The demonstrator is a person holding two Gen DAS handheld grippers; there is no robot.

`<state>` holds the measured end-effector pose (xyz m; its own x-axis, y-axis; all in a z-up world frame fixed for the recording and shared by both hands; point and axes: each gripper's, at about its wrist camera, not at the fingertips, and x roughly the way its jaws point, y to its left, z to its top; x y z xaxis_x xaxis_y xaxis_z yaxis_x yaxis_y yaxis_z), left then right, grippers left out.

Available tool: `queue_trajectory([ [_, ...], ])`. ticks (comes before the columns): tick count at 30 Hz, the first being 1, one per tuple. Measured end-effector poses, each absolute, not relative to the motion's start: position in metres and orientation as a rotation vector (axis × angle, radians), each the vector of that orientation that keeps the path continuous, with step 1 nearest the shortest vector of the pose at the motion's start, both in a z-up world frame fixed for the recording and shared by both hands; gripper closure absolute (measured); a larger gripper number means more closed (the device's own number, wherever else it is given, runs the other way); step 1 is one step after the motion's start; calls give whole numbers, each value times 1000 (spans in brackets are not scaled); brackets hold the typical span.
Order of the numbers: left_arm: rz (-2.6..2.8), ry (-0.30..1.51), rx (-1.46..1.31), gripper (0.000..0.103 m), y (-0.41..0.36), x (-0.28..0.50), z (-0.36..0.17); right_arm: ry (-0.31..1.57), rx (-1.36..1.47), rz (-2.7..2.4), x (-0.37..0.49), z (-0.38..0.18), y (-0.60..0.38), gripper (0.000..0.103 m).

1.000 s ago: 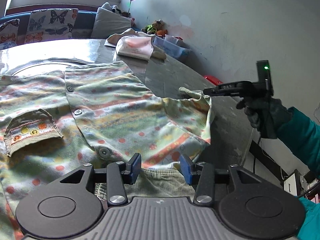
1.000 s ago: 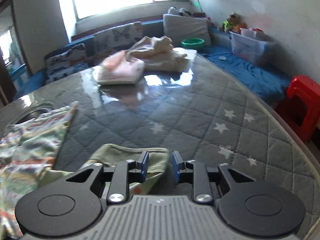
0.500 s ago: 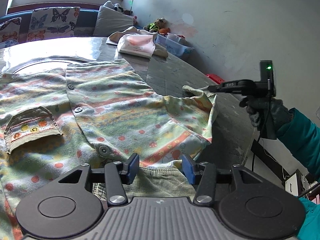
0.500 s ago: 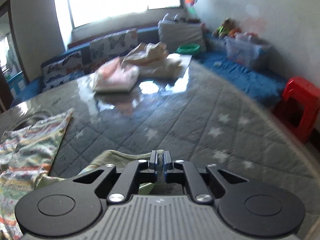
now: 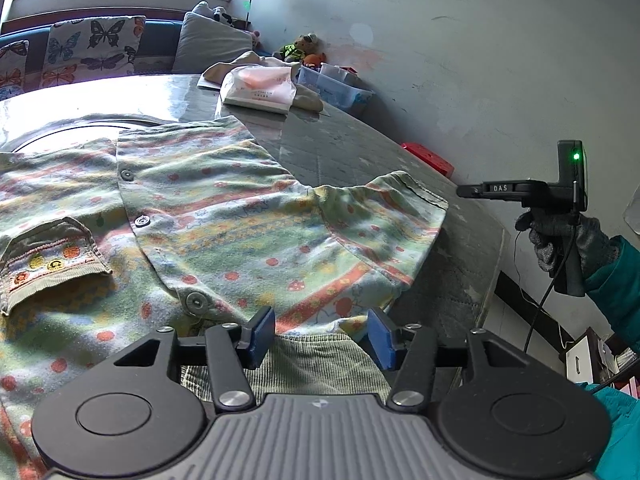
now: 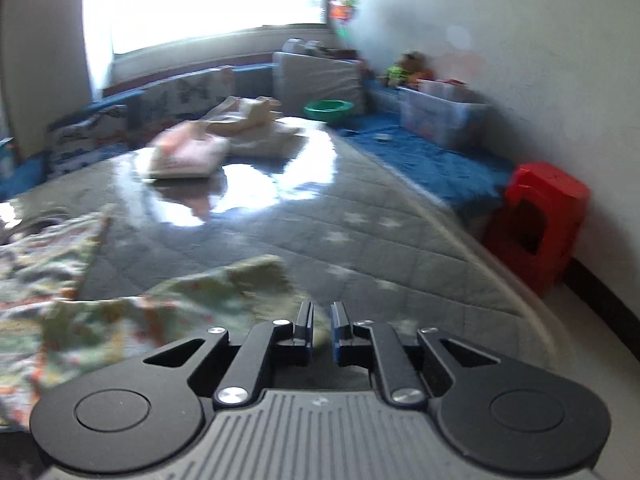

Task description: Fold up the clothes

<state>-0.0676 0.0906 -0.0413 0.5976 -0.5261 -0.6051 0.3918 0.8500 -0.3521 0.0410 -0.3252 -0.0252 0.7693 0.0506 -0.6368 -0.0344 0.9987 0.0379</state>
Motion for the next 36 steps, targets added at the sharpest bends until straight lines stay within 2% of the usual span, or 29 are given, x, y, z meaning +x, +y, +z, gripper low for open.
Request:
queue_trajectory([
  [5,-528,761,-195,47,90,-69,-41,691,-15,226,56,-27,-286,90],
  [8,-524,763,-197,47,90,-70,-41,698,-39,290,64,-31,-265,84],
  [13,-523,764,-197,47,91,-71,-41,720,-90,339,84,-47,-239,84],
  [22,-527,758,-200,43,91,-73,-42,727,-65,215,97,-58,-262,79],
  [31,-524,754,-196,38,87,-74,-42,728,-37,247,74,-48,-271,76],
  [36,-520,755,-194,37,86,-75,-42,773,-15,359,53,-44,-261,68],
])
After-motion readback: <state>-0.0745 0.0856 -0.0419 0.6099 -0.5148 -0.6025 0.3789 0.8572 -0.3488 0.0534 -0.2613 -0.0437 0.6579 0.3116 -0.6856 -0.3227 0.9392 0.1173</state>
